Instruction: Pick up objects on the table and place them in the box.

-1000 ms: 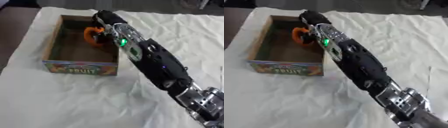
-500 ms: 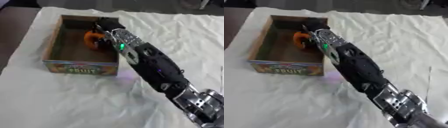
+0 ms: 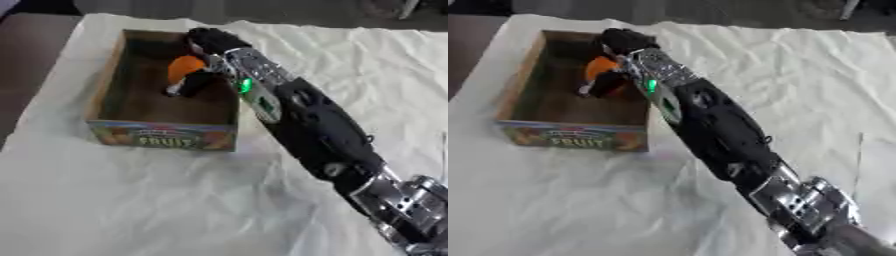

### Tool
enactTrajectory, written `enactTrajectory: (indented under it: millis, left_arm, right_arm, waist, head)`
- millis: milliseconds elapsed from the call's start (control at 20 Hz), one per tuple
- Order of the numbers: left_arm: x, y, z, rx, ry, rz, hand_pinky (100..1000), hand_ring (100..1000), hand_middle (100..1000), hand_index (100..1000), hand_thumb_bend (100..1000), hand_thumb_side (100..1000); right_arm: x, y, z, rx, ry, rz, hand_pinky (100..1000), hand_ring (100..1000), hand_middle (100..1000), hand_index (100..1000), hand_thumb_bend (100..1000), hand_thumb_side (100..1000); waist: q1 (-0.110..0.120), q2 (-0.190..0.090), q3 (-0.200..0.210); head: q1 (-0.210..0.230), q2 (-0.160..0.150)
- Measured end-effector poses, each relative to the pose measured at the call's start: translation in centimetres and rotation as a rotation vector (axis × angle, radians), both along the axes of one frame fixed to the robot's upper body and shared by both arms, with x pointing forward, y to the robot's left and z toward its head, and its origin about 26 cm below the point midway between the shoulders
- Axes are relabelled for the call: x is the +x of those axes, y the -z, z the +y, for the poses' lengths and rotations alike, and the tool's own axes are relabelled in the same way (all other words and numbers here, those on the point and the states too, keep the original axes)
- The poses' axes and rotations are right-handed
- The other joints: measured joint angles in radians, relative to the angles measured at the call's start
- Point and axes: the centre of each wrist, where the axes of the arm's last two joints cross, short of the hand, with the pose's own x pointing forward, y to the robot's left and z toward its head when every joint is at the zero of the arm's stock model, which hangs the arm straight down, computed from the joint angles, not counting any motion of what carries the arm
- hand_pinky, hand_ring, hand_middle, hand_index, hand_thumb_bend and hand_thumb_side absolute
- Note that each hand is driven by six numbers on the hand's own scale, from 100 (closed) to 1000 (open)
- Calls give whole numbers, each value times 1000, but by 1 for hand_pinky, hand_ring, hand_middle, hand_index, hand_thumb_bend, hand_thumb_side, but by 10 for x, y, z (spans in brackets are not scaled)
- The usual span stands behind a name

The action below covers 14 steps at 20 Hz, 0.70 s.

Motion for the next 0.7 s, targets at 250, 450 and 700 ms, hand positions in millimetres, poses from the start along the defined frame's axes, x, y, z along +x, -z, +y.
enactTrajectory:
  millis: [250, 450, 700]
  left_arm:
    - [0, 2, 1, -2, -4, 7, 331, 671, 818, 765, 100, 709]
    - [-1, 2, 1, -3, -6, 8, 332, 671, 817, 765, 100, 708]
    - [-1, 4, 2, -4, -12, 11, 333, 670, 816, 765, 100, 706]
  right_arm:
    - [-22, -38, -16, 103, -14, -102, 863, 905, 806, 879, 538, 683]
    - [-47, -59, -37, 221, -16, -184, 863, 901, 785, 874, 502, 685]
    - [-90, -74, -61, 371, -24, -316, 837, 874, 758, 870, 405, 855]
  waist:
    - [1, -2, -12]
    - [7, -8, -24]
    - [15, -18, -48]
  head:
    - [8, 2]
    - [16, 10]
    - [23, 22]
